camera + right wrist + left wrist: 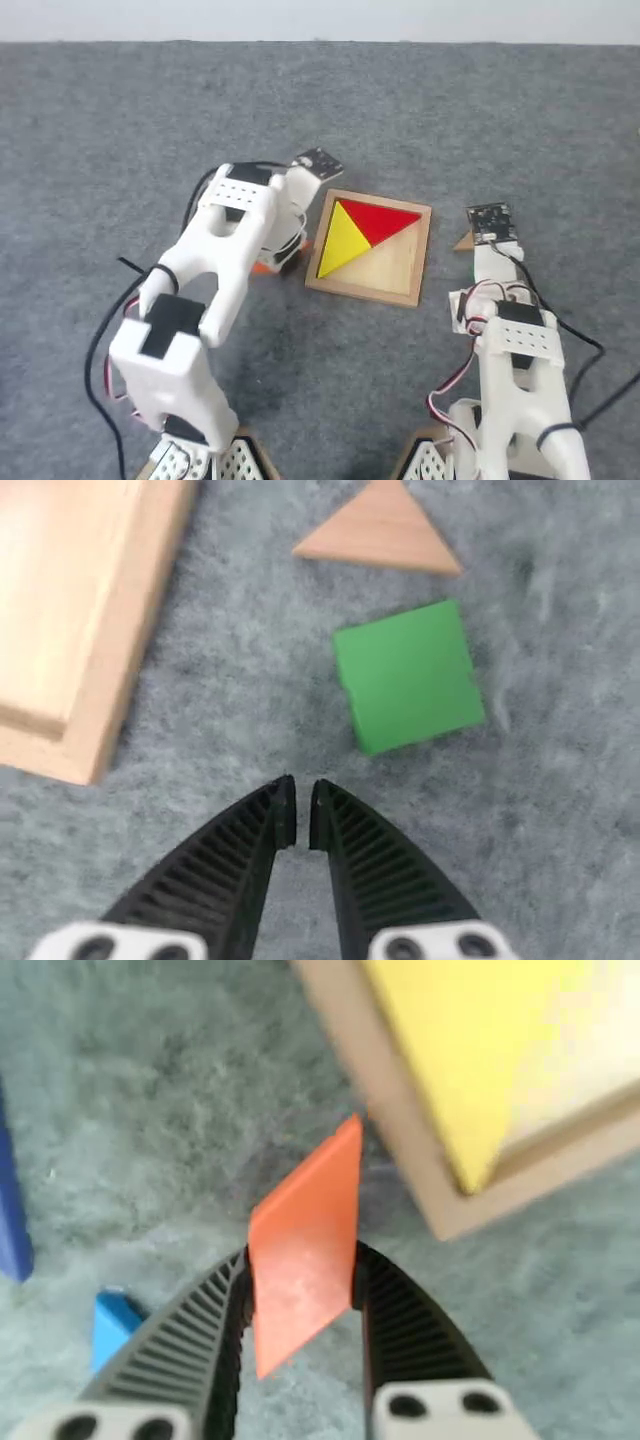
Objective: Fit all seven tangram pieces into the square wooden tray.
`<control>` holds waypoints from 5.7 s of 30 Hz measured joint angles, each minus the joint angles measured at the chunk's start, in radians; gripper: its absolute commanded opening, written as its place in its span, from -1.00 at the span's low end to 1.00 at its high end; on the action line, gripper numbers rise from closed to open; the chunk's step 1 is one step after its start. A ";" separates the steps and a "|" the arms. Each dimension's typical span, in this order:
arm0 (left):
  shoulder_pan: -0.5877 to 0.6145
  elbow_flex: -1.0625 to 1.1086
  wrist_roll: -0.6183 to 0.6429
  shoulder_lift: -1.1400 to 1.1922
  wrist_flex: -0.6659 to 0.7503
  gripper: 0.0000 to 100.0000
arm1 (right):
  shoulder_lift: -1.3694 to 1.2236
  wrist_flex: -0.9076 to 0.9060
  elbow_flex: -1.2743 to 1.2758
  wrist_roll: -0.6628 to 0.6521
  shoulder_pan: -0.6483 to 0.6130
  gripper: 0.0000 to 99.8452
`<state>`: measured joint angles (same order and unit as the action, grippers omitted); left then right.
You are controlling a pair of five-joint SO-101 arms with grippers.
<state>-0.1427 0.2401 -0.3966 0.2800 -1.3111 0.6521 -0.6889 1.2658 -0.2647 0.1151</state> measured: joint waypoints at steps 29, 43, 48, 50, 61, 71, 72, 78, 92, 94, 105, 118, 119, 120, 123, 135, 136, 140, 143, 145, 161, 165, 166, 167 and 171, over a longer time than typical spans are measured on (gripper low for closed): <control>-0.416 -0.980 0.540 0.589 -0.244 -0.97 | 0.000 0.000 -0.035 0.078 0.207 -0.91; -0.416 -1.372 0.546 0.830 -0.402 -0.62 | 0.000 0.000 -0.035 0.078 0.207 -0.91; -0.416 -1.324 0.546 0.806 -0.404 -0.62 | 0.000 0.000 -0.035 0.078 0.207 -0.91; -0.410 -1.306 0.546 0.779 -0.404 -0.62 | 0.000 0.000 -0.035 0.078 0.207 -0.91; -0.199 -1.298 0.494 0.629 -0.407 -0.62 | 0.000 0.000 -0.035 0.078 0.207 -0.91; 0.150 -1.171 0.321 0.456 -0.407 -0.62 | 0.000 0.000 -0.035 0.077 0.170 -0.91; 0.175 -1.129 0.298 0.430 -0.407 -0.62 | 0.000 0.000 -0.035 0.077 0.153 -0.91; 0.267 -0.815 0.146 0.238 -0.405 -0.62 | 0.000 0.000 -0.035 0.075 0.109 -0.91; 0.284 0.091 0.161 -0.167 0.055 -0.62 | -0.014 -0.087 -0.152 0.012 0.130 -0.86; 0.253 0.158 0.212 -0.199 0.107 -0.62 | -0.034 -0.178 -0.258 -0.002 0.124 -0.83; 0.322 0.244 0.305 -0.238 0.250 -0.62 | -0.465 -0.278 -0.654 -0.031 0.048 -0.82; 0.339 0.244 0.308 -0.238 0.258 -0.62 | -0.913 -0.313 -0.997 -0.385 -0.052 -0.56; 0.339 0.244 0.310 -0.238 0.258 -0.62 | -0.930 -0.313 -1.016 -0.404 -0.051 -0.56; 0.339 0.244 0.308 -0.238 0.258 -0.62 | -0.947 -0.313 -1.034 -0.416 -0.044 -0.57; 0.339 0.244 0.308 -0.238 0.258 -0.62 | -0.997 -0.313 -1.082 -0.446 -0.014 -0.57; 0.338 0.244 0.308 -0.238 0.258 -0.62 | -1.092 -0.423 -1.209 -0.562 0.002 -0.65; 0.338 0.244 0.308 -0.238 0.258 -0.62 | -1.106 -0.433 -1.218 -0.563 0.003 -0.70; 0.338 0.244 0.308 -0.238 0.258 -0.62 | -1.138 -0.506 -1.281 -0.565 0.009 -0.92; 0.338 0.244 0.310 -0.238 0.258 -0.62 | -1.143 -0.546 -1.284 -0.560 0.012 -0.92; 0.338 0.244 0.308 -0.238 0.258 -0.62 | -1.145 -0.554 -1.287 -0.512 0.012 -0.93; 0.338 0.244 0.310 -0.238 0.258 -0.62 | -0.844 -0.646 -1.286 -0.097 -0.130 -0.97; 0.338 0.244 0.310 -0.238 0.258 -0.62 | -0.807 -0.677 -1.286 0.081 -0.341 -0.97; 0.338 0.244 0.310 -0.238 0.258 -0.62 | -0.807 -0.677 -1.286 0.126 -0.390 -0.97; 0.344 0.244 0.308 -0.238 0.258 -0.62 | -0.807 -0.675 -1.286 0.172 -0.433 -0.97; 0.367 0.244 0.313 -0.238 0.258 -0.62 | -0.842 -0.615 -1.286 0.328 -0.522 -0.97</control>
<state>0.2240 0.4841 -0.0836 0.0422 -1.0533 -0.1903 -1.3042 -0.0199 0.0637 -0.4066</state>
